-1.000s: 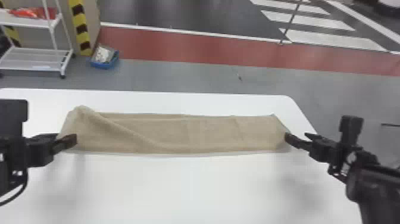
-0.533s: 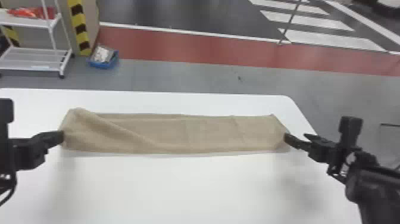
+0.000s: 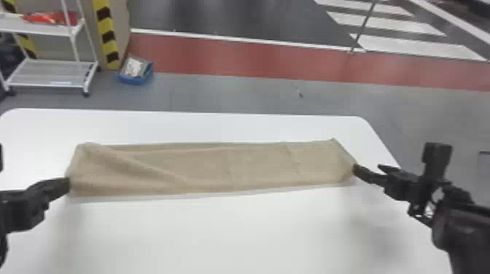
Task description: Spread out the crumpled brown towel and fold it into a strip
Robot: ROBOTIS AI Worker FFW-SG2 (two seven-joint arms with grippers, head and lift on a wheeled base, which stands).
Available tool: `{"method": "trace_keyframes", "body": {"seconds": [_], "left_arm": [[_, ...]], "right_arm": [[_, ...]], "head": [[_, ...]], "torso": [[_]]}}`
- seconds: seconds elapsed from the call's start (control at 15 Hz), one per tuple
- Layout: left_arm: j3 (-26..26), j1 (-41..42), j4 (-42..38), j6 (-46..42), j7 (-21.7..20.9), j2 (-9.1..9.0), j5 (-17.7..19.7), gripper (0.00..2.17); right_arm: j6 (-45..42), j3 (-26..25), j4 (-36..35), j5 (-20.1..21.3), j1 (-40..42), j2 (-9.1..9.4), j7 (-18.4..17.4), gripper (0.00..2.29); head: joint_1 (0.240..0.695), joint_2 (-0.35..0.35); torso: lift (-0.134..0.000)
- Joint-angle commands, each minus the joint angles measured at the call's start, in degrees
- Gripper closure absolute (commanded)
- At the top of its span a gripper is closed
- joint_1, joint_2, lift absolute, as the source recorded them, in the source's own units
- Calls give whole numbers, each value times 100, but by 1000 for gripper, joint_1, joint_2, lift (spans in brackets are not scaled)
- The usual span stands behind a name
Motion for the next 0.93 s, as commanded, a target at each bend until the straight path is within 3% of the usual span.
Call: {"method": "trace_keyframes", "body": {"seconds": [0.0, 0.07, 0.13, 0.4, 0.47, 0.87], "left_arm": [[112, 197, -138, -129, 0, -8, -51, 815], [138, 241, -173, -234, 0, -8, -43, 424], [191, 250, -182, -234, 0, -8, -34, 242], [42, 101, -32, -656, 88, -52, 1, 221], [-55, 48, 56, -1008, 88, -52, 1, 228], [-1057, -594, 442, -1184, 0, -61, -166, 329]], "right_arm": [[105, -2, -146, -14, 51, 22, 5, 151], [175, 7, -208, -41, 51, 22, 5, 151], [281, 24, -252, -49, 25, 22, 5, 151], [562, 226, -357, -383, -107, 31, 5, 161], [509, 261, -454, -383, -98, 128, 14, 184], [193, 349, -524, -366, 34, 189, 23, 194]], "head": [[695, -199], [695, -195], [695, -192], [695, -170], [695, -164], [695, -171]], "torso": [[-124], [-124], [-124], [-124], [-124], [-124]]}}
